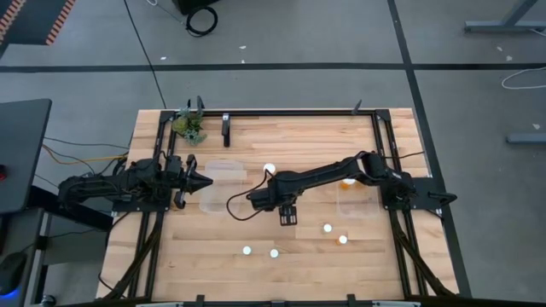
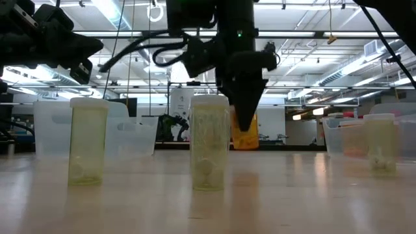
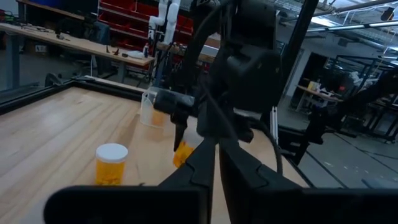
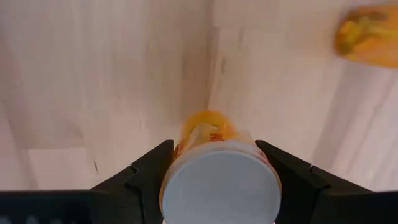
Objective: Pick and place medicine bottles into bin by pill shape (circle, oval)
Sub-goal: Put the bottom large orange pill bottle into the right transparent bin
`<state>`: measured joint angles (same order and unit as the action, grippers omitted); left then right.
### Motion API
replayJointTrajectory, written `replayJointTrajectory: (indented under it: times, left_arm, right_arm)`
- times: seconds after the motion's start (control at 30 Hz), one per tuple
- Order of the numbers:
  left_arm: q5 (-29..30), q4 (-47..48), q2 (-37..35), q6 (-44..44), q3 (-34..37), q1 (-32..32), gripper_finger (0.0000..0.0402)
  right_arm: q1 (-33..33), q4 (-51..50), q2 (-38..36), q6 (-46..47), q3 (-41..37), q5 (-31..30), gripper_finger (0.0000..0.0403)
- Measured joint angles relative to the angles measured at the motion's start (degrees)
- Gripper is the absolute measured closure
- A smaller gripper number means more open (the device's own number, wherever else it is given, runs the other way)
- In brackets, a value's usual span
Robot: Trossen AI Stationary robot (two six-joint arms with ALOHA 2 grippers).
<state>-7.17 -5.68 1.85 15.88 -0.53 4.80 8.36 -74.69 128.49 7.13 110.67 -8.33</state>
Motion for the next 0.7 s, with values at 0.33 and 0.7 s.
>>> replayJointTrajectory:
  times: [0.33,0.7]
  left_arm:
    - [0.0,0.0,0.0,0.0,0.0,0.0,0.0370]
    - [0.0,0.0,0.0,0.0,0.0,0.0,0.0374]
  right_arm:
    - [-0.1,0.2,-7.4,4.3,-5.2,-4.3,0.0178]
    - [-1.2,10.7,-27.6,14.1,-28.5,-4.7,0.0178]
